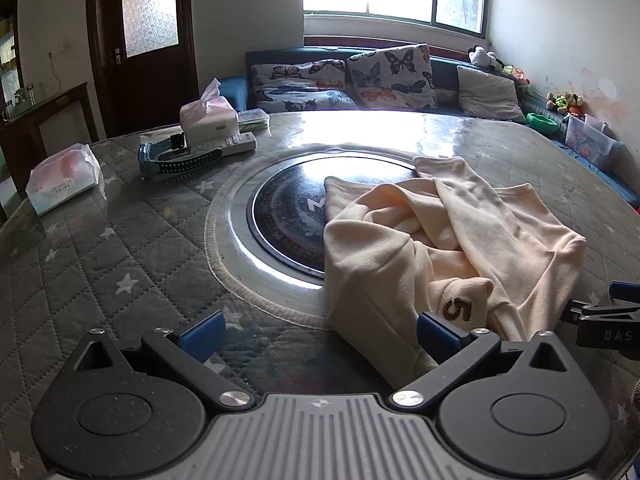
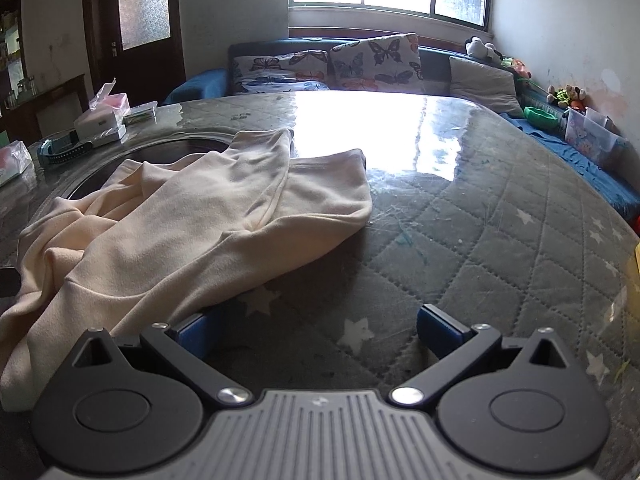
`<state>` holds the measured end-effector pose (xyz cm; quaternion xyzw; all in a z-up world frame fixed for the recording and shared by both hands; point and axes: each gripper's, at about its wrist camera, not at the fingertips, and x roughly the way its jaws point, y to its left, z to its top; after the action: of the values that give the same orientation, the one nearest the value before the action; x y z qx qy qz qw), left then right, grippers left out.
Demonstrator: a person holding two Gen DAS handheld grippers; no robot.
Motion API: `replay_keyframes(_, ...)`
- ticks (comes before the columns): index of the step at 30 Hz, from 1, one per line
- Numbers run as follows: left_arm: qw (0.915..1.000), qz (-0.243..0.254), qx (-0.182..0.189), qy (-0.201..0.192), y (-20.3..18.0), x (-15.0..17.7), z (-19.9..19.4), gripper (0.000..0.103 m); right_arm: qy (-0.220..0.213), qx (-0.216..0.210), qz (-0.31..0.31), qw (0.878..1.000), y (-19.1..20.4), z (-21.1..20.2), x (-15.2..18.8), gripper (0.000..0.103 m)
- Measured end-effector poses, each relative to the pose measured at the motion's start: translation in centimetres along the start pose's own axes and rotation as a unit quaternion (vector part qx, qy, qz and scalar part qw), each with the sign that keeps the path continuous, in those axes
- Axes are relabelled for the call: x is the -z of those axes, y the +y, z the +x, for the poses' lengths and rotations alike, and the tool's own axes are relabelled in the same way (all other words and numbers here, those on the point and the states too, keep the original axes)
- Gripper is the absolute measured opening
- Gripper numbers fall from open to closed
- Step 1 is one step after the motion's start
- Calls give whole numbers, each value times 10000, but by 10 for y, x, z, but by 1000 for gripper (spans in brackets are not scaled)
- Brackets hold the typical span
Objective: Fold clothes
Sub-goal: 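Move both grippers toward the crumpled cream shirt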
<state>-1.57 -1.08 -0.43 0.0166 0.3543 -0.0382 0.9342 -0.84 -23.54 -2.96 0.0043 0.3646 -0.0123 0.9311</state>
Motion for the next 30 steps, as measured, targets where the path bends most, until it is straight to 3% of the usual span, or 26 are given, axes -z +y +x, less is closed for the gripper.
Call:
replay_keyframes(18,9999,81,23,131,-10,1,-3,103,76,40,-167,9998,11,-9,1,102)
replay_keyframes(30,9998,162,-109,86,-13,6,-10,103,41,-163,-293,9994,23,-29,8,102)
